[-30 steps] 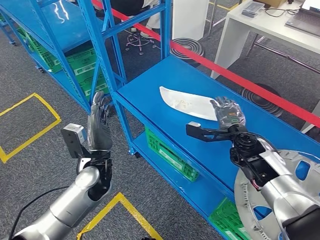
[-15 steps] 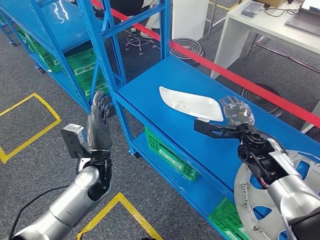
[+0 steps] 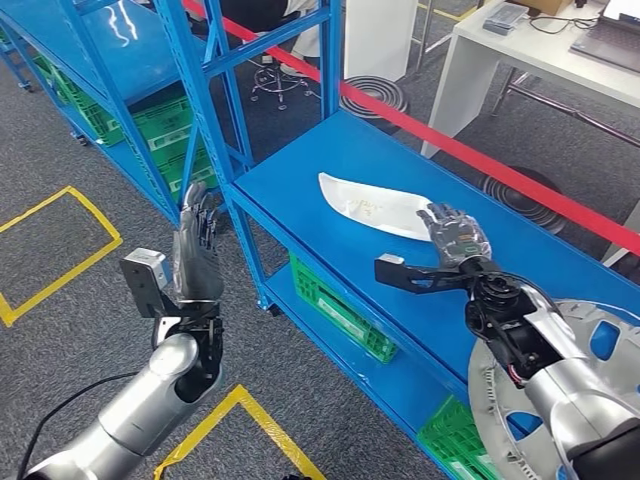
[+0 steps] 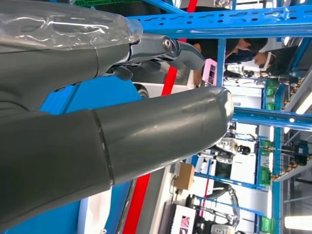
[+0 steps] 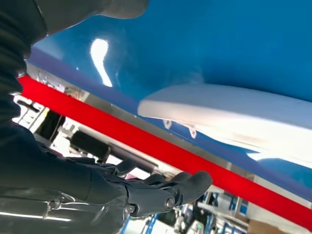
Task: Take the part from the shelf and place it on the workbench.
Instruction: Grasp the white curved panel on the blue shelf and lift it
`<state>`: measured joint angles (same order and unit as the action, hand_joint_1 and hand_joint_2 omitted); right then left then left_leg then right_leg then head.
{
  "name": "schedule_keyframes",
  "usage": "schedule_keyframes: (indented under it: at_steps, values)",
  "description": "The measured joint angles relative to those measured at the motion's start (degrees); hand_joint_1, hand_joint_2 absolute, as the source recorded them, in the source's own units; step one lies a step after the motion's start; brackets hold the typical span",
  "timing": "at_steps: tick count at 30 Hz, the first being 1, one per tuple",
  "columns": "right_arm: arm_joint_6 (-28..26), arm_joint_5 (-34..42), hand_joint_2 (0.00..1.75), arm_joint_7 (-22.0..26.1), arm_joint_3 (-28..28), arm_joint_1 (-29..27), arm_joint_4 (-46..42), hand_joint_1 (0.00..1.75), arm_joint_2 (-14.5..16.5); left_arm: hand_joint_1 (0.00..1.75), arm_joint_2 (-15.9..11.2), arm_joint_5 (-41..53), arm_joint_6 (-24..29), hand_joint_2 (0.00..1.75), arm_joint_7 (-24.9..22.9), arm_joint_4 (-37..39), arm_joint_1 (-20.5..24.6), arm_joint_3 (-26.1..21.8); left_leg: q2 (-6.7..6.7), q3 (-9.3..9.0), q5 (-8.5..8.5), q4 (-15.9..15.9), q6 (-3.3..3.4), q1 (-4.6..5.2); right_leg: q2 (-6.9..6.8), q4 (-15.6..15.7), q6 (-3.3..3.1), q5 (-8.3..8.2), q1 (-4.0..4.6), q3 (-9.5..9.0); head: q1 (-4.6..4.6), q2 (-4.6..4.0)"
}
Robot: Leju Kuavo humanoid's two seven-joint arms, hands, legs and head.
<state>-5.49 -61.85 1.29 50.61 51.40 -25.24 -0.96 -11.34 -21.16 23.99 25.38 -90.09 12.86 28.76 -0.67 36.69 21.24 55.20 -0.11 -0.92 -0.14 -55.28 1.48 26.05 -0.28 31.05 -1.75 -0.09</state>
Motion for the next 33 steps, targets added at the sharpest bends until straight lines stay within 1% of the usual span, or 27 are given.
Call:
schedule_keyframes:
  at_steps: [10, 16, 20, 25, 33]
  values:
    - [-0.3, -0.7, 1.75, 1.8, 1.0, 0.0, -0.1, 0.0, 2.0, 0.0, 0.4, -0.4, -0.9, 0.0, 0.4, 0.0, 0.0, 0.0, 0.01, 0.0, 0.0, 0.0, 0.0, 0.0, 0.0, 0.0, 0.0, 0.0, 0.0, 0.01, 0.0, 0.0]
    - [-0.1, -0.4, 1.75, 2.1, 1.5, -0.1, -0.1, 0.0, 2.5, 0.0, 0.5, -0.5, -1.0, 0.0, 0.5, 0.0, 0.0, 0.0, 0.01, 0.0, 0.0, 0.0, 0.0, 0.0, 0.0, 0.0, 0.0, 0.0, 0.0, 0.01, 0.0, 0.0]
    - [0.7, 1.1, 1.75, 2.2, 1.7, -0.1, -0.1, 1.75, 2.6, 0.0, 0.5, -0.5, -1.0, 0.0, 0.7, 0.0, 0.0, 0.0, 0.01, 0.0, 0.0, 0.0, 0.0, 0.0, 0.0, 0.0, 0.0, 0.0, 0.0, 0.01, 0.0, 0.0]
    - [1.8, 2.8, 1.75, 1.7, 1.7, -0.1, -0.1, 1.75, 2.6, 0.0, 0.5, -0.5, -0.9, 0.0, 0.8, 0.0, -0.4, 0.0, 0.01, 0.0, 0.0, 0.0, 0.0, 0.0, 0.0, 0.0, 0.0, 0.0, 0.0, 0.01, 0.0, 0.0]
    - [1.8, 4.0, 1.75, 1.5, 1.4, -0.1, -0.1, 1.75, 2.6, 0.0, 0.5, -0.3, -0.7, 0.0, 0.8, 0.0, -0.8, 0.0, 0.01, 0.0, 0.0, 0.0, 0.0, 0.0, 0.0, 0.0, 0.0, 0.0, 0.0, 0.01, 0.0, 0.0]
